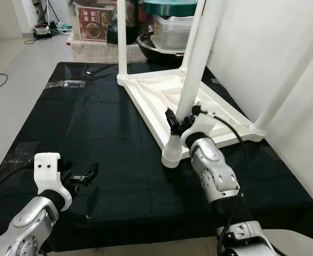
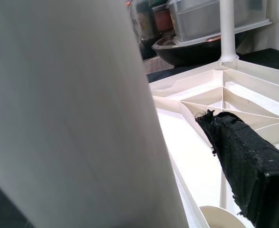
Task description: Building children table
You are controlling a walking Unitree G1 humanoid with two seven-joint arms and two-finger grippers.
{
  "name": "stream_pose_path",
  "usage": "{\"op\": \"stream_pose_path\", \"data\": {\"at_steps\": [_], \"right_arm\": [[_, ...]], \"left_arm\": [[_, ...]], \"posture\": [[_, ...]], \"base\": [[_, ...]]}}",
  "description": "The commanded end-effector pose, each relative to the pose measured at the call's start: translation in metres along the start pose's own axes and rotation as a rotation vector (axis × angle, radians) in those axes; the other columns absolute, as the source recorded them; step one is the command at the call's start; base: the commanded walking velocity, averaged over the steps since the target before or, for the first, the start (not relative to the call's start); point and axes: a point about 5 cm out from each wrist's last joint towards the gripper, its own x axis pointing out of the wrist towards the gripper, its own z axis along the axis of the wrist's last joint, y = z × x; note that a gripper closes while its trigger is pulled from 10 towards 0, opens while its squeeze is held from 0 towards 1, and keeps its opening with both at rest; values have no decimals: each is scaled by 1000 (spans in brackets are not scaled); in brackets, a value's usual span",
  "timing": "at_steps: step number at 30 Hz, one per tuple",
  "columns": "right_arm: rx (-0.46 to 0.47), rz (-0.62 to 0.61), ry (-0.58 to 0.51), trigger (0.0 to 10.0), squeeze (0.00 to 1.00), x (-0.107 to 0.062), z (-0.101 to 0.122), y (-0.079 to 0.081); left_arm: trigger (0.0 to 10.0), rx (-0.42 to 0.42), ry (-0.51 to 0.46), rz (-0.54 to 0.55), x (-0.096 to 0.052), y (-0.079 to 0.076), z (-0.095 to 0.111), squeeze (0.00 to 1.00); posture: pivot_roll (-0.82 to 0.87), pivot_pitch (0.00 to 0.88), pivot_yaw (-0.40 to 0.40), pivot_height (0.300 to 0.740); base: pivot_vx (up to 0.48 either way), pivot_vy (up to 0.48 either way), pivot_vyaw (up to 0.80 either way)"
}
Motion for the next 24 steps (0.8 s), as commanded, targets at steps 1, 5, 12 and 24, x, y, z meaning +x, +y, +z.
{"op": "stream_pose_path", "data": {"at_steps": [1,5,12,24], "right_arm": [[18,-3,2,10000,0,0,5,-4],[19,17,-4,10000,0,5,16,-7],[23,79,-34,10000,0,18,41,-12],[2,182,-48,10000,0,31,68,-25]], "left_arm": [[10000,3,17,-7,1,-1,-3,0],[10000,6,17,-8,1,-1,-3,0],[10000,10,16,-11,1,-1,-3,0],[10000,12,15,-14,0,-2,-4,0]], "posture": [[100,0,-82,740],[100,0,-81,740],[100,0,-81,740],[108,0,-91,740]], "base": [[0,0,0],[0,0,0],[0,0,0],[0,0,0]]}}
